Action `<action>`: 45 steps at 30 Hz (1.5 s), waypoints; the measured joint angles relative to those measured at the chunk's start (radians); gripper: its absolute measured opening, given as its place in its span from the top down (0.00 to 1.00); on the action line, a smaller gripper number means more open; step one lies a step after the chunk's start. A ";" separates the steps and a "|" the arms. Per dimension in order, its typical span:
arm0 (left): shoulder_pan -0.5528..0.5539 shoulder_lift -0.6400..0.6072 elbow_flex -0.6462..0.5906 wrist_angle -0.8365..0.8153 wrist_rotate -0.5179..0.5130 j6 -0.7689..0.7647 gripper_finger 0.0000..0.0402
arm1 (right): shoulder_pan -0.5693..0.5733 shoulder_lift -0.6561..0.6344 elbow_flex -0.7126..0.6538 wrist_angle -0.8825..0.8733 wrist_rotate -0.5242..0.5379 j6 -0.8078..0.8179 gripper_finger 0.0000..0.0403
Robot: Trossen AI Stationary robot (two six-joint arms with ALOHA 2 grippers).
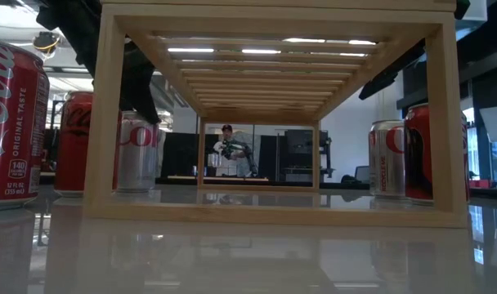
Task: Place canned beverage on shelf
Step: Put the left red and silver soda can on the shelf
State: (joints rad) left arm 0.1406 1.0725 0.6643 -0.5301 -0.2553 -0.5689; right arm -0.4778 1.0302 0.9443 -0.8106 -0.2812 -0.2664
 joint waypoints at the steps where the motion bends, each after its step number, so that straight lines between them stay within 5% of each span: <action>1: 0.000 0.000 0.000 0.000 0.002 0.001 0.27 | 0.000 0.000 0.000 0.000 0.000 0.000 0.07; 25: 0.001 -0.001 0.002 0.005 0.060 0.467 0.32 | 0.000 0.000 0.000 0.000 0.000 0.000 0.07; 45: 0.001 0.001 0.000 0.024 0.030 0.473 0.31 | 0.000 0.000 0.000 0.000 0.000 0.000 0.07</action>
State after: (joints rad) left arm 0.1417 1.0733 0.6640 -0.5058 -0.2255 -0.0963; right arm -0.4778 1.0302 0.9443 -0.8104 -0.2812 -0.2665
